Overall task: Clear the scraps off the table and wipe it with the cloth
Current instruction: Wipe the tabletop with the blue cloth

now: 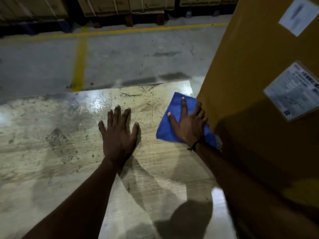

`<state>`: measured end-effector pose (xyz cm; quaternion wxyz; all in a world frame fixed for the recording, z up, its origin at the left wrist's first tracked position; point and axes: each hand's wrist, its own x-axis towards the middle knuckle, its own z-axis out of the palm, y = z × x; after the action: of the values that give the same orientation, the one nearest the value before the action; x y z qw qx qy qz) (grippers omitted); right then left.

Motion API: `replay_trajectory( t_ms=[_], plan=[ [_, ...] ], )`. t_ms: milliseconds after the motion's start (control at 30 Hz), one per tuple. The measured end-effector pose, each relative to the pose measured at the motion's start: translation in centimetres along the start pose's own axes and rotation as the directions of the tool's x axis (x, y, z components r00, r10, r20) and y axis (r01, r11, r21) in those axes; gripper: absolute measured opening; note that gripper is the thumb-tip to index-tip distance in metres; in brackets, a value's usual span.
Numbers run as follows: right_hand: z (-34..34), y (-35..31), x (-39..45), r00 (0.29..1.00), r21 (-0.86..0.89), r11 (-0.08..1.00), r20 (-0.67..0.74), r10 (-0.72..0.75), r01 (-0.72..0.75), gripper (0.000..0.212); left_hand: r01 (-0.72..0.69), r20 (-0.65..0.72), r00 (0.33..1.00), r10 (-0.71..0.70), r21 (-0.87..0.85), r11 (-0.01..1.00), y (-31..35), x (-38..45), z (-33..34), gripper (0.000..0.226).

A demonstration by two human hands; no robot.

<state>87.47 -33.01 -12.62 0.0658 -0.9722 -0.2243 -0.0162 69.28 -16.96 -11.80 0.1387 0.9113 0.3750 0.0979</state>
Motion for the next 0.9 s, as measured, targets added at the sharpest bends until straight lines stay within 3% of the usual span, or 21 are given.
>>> replay_trajectory(
  t_ms=[267,367,600,700,900],
  plan=[
    [0.3,-3.7,13.9,0.986,0.032,0.992,0.116,-0.121,0.118,0.073,-0.005,-0.025,1.000,0.005,-0.030,1.000,-0.1,0.6,0.2,0.066],
    [0.8,-5.5,14.2,0.980,0.010,0.988,0.127,-0.154,0.154,0.070,-0.007,-0.020,1.000,0.007,-0.031,1.000,-0.3,0.8,0.2,0.067],
    [1.1,-11.9,11.0,0.904,0.064,0.912,0.122,-0.410,0.405,0.071,-0.001,0.010,1.000,0.001,-0.041,0.999,-0.2,0.8,0.1,0.069],
    [1.0,-10.2,11.5,0.912,0.066,0.917,0.099,-0.397,0.393,0.081,-0.006,0.004,1.000,0.006,-0.032,0.999,-0.5,0.6,0.1,0.069],
    [0.9,-4.4,13.3,0.976,0.043,0.978,0.071,-0.206,0.203,0.081,-0.022,0.028,0.999,0.024,-0.085,0.996,-0.7,0.8,0.4,0.070]
  ],
)
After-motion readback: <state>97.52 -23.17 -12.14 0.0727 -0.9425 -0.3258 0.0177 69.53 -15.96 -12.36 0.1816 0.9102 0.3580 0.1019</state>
